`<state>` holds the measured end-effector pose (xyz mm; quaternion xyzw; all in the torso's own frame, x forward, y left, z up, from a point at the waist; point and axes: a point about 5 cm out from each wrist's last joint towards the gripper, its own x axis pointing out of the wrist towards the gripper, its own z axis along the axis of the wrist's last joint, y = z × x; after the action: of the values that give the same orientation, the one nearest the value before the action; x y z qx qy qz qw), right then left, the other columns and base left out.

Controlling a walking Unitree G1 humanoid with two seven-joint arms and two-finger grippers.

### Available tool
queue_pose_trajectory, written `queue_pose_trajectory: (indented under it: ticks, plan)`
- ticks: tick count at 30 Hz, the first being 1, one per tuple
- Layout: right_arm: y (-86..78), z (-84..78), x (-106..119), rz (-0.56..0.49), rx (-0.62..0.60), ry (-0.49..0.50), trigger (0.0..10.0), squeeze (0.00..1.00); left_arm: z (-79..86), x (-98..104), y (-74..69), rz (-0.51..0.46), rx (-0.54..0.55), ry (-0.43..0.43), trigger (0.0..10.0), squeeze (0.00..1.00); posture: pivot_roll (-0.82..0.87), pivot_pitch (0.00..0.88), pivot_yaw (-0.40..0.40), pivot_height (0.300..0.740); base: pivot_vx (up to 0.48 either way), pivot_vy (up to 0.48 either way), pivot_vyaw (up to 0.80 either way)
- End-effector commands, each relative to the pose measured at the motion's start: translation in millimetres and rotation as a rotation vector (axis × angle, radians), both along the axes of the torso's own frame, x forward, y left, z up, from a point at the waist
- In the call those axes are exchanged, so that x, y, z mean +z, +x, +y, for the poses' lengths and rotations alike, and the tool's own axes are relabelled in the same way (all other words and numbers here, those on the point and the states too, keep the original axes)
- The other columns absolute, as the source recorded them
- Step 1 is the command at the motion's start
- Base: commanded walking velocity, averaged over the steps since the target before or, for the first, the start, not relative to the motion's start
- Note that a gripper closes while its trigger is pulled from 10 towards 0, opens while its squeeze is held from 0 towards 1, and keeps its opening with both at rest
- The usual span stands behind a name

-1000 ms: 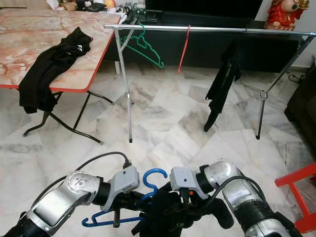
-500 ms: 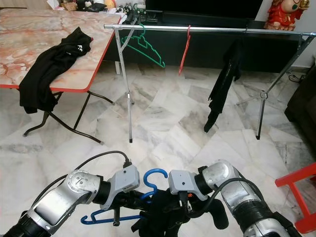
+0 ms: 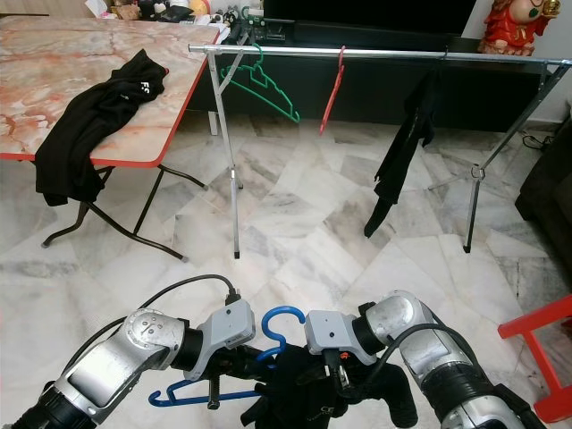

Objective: Hang hanger

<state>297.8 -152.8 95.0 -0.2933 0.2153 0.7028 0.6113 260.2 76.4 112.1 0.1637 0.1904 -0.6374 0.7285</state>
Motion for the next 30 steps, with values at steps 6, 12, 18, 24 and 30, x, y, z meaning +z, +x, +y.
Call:
queue_pose_trajectory:
  ticks: [6,12,18,24,30]
  plan:
    - [-2.3,0.7,-5,0.006,0.012,-0.024,0.0,0.00,-3.1,13,-0.1,-0.049,-0.056,-0.038,10.0,1.00,0.06,0.130,-0.074,0.740,0.000,0.000,0.00]
    - [-7.4,-6.1,-17,0.006,0.033,-0.109,0.0,0.00,14.0,11,-5.8,-0.034,-0.063,0.008,10.0,1.00,0.06,0.144,-0.079,0.740,0.000,0.000,0.00]
    - [-5.1,-7.7,-19,-0.008,-0.009,-0.111,0.0,0.00,37.4,12,-4.8,-0.029,-0.033,0.066,10.0,1.00,0.07,0.153,-0.080,0.740,0.000,0.000,0.00]
    - [10.5,-29.0,-12,-0.100,-0.172,-0.148,0.0,0.00,68.8,17,10.1,-0.078,0.230,0.025,10.0,1.00,0.06,0.165,-0.079,0.740,0.000,0.000,0.00]
    - [13.8,-50.2,-4,-0.146,-0.268,-0.162,0.0,0.00,82.6,15,10.6,-0.113,0.486,-0.088,10.0,1.00,0.06,0.185,-0.077,0.740,0.000,0.000,0.00]
